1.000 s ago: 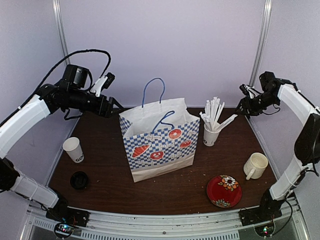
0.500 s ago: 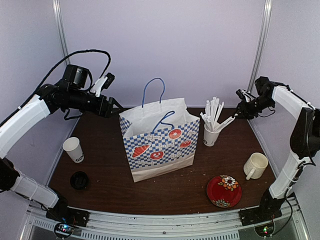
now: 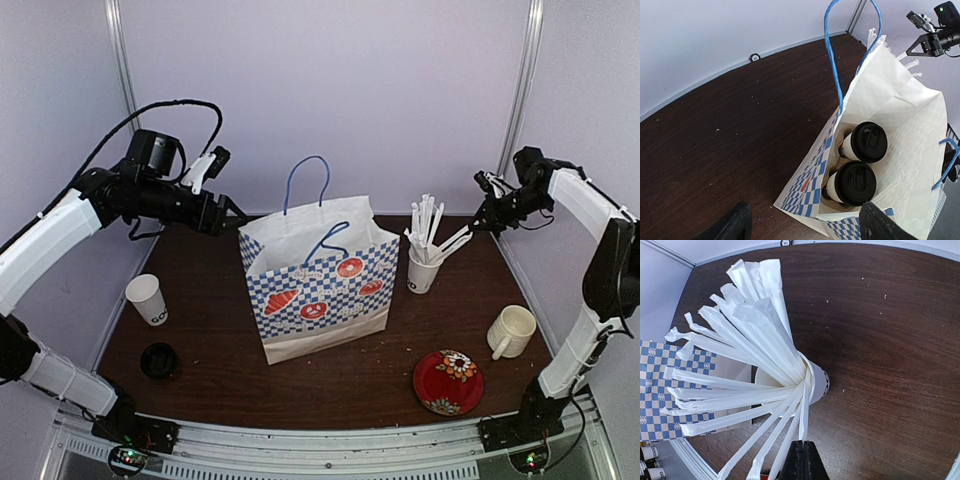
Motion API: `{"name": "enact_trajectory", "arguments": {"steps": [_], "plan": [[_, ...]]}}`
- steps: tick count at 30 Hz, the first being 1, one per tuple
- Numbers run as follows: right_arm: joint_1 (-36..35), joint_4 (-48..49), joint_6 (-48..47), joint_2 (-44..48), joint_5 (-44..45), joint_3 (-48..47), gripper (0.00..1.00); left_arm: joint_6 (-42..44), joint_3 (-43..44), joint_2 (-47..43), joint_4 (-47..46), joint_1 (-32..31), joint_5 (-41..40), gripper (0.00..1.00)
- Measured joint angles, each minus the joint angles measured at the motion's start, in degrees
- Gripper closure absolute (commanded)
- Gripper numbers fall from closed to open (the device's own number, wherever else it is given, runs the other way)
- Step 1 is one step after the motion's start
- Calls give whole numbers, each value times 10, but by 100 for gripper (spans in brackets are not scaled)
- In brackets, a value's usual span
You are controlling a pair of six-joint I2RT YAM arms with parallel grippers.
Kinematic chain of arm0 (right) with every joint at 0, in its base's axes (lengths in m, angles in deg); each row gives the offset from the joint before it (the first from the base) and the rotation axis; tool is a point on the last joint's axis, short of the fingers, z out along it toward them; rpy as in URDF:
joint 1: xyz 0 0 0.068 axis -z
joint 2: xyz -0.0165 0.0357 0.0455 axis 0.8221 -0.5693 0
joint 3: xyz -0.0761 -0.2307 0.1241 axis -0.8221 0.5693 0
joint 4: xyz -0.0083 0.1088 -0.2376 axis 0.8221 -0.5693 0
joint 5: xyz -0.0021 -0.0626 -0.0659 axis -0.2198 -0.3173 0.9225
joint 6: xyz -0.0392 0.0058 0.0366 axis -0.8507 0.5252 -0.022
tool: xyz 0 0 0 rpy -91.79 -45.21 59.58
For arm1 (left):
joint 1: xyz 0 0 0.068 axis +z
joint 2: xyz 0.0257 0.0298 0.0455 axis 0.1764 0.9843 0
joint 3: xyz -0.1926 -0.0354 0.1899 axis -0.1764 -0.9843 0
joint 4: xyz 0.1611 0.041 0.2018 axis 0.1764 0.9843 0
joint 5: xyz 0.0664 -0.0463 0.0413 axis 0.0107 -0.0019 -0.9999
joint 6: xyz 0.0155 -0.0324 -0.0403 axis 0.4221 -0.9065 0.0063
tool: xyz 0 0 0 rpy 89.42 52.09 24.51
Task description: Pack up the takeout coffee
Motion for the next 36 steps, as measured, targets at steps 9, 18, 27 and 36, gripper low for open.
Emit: {"name": "enact_trajectory", "arguments": {"steps": [9,18,27,36], "plan": [[0,-56,-13,103,49,-78,100,4,0,2,0,0,-1,23],[0,-119,-30,183,89,-143,100,8,12,7,4,0,-1,23],[0,-113,-41,223,69,-188,100,8,17,8,5,0,-3,23],[-34,-105,-47,198,-124,-229,100,8,17,7,9,0,-10,22]]}}
